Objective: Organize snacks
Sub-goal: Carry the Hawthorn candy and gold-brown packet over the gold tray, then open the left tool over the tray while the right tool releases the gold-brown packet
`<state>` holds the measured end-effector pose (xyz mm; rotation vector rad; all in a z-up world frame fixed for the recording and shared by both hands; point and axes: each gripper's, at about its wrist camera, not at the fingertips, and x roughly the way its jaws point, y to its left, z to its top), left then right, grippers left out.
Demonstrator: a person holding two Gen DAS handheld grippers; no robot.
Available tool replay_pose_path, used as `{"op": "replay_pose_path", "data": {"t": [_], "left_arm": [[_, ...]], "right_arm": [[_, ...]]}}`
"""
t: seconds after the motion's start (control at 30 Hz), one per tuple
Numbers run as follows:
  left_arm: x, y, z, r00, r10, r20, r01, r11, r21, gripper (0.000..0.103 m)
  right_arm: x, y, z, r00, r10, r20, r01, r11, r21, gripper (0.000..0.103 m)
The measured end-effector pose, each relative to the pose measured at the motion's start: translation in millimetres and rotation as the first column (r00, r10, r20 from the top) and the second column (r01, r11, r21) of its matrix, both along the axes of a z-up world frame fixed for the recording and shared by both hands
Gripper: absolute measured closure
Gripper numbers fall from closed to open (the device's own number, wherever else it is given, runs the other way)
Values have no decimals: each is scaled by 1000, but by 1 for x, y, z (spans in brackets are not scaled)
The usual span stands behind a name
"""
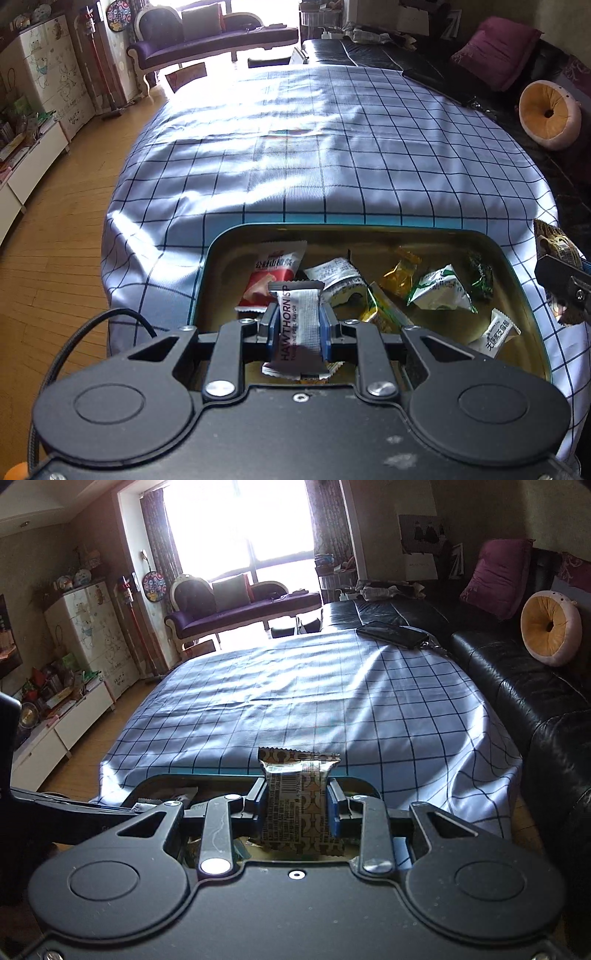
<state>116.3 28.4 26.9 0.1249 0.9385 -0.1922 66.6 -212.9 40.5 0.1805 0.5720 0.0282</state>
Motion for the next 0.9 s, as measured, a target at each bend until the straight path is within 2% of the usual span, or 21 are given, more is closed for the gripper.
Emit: {"op": "replay_pose_path", "data": {"t": [0.2, 0.37, 0.67, 0.9], "left_arm": [[-19, 0, -2, 1000, -28, 6, 28, 999, 31, 81], [-29, 2, -4, 1000, -20, 13, 20, 1000, 11, 81], [-24, 1, -5, 1000, 21, 19, -21, 1000, 3, 81], [-37, -1, -6, 998, 23, 55, -23, 1000, 15, 81]], "right_arm": [[-15, 14, -8, 999, 37, 0, -37, 998, -43, 62], [-22, 17, -8, 999, 39, 3, -39, 998, -44, 62], [-26, 9, -13, 1000, 7, -7, -7, 1000, 16, 62], [-29, 6, -11, 1000, 3, 2, -3, 999, 46, 62]]}}
